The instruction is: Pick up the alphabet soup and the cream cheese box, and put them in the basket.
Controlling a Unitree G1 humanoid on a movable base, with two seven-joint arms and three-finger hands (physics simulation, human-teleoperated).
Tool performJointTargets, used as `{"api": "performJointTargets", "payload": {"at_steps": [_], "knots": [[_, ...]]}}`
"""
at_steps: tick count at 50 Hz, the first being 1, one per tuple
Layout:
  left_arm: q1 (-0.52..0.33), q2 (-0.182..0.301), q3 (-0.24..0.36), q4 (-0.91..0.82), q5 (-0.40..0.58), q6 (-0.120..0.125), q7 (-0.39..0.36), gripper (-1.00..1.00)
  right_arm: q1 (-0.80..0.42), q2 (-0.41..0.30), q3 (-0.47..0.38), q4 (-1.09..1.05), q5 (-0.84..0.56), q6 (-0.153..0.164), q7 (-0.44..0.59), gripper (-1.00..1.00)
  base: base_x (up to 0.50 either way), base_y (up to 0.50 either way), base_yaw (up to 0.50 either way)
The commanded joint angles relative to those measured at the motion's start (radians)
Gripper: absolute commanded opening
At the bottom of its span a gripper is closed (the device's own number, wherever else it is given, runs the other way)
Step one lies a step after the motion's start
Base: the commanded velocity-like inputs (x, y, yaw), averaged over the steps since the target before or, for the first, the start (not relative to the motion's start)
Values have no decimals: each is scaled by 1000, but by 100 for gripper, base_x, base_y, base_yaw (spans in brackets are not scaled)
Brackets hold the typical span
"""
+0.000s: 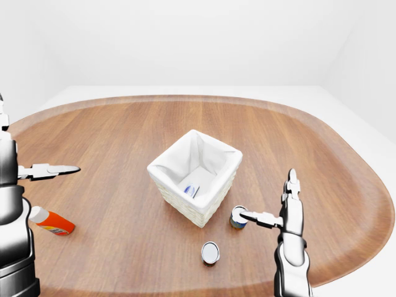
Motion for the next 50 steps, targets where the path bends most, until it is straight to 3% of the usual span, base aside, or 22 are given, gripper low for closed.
{"api": "performJointTargets", "payload": {"at_steps": [1,25,50], "knots": [[1,-2,-2,2,1,0,2,100,-6,-15,30,81,-70,0,3,100,0,0,0],[4,-4,-1,-4,10,0,-3,100,50,-10,75,104,-172,0,112,100,0,0,0],[1,-1,-3,3,6,0,2,100,2,-34,118,241,-238,0,38,100,0,0,0]]}}
